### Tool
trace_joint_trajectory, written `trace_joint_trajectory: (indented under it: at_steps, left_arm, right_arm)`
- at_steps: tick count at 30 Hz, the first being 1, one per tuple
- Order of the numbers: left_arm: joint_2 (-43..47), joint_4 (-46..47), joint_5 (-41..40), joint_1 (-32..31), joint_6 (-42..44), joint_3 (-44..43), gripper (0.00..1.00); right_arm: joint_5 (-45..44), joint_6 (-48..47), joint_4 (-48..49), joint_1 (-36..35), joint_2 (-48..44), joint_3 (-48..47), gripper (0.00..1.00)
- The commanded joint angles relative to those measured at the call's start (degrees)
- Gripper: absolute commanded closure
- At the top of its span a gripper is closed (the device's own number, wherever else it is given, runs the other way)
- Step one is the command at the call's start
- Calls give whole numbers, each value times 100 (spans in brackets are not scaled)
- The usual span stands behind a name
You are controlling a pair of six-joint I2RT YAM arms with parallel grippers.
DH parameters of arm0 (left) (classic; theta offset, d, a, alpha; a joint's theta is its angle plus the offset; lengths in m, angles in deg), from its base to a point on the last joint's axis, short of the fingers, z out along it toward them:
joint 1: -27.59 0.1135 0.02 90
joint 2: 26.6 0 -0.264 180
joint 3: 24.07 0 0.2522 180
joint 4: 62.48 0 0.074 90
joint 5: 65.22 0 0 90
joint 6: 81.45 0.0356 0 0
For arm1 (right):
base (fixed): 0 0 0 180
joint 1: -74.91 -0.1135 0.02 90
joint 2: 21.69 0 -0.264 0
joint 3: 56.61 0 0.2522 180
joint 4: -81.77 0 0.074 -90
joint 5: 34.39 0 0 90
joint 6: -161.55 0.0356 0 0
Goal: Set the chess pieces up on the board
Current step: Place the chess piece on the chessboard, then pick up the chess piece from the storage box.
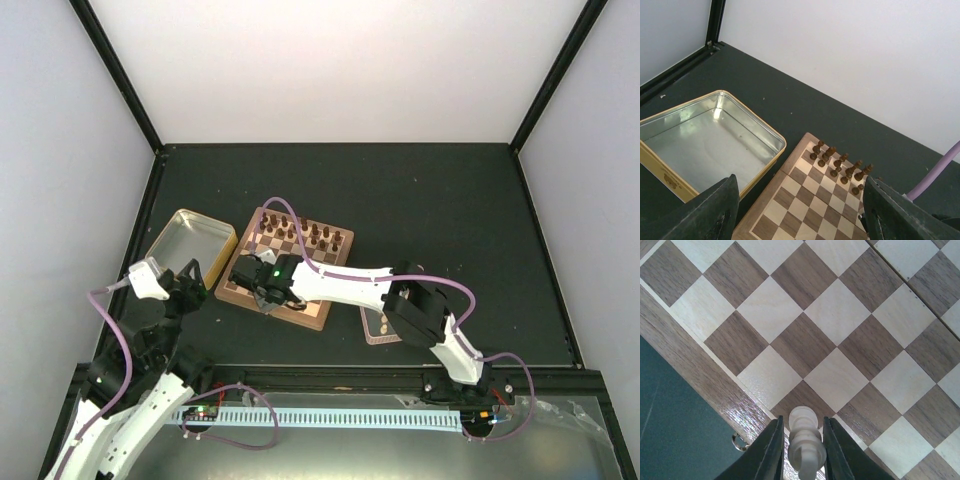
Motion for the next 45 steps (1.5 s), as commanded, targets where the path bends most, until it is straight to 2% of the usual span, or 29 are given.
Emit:
trace_joint_trajectory:
  at_steps: [1,8,12,21,29,37,45]
  left_arm:
    - [15,-39,-74,42,-13,-32,30]
    - [-37,4,1,40,26,-6,27]
    - [-51,75,73,38,72,31,25]
    - [-223,309,413,36,262,128,19]
    - [-481,539,743,41,413,195,16]
    - [-642,694,946,36,507,240,15]
    - [-662,756,1066,40,540,265,15]
  right_arm:
    - [-40,11,-40,-29,35,-142,76]
    - [13,102,331,6,-447,45,64]
    - [43,219,583,116,-894,316,61]
    - [-690,713,1066,818,-2735,1965,57]
    - [-1058,825,769,1672,-4022,3198,55]
    - [-732,774,678,2449,-5010,4392,52]
    - [-182,428,547,2811,-5426,4955,52]
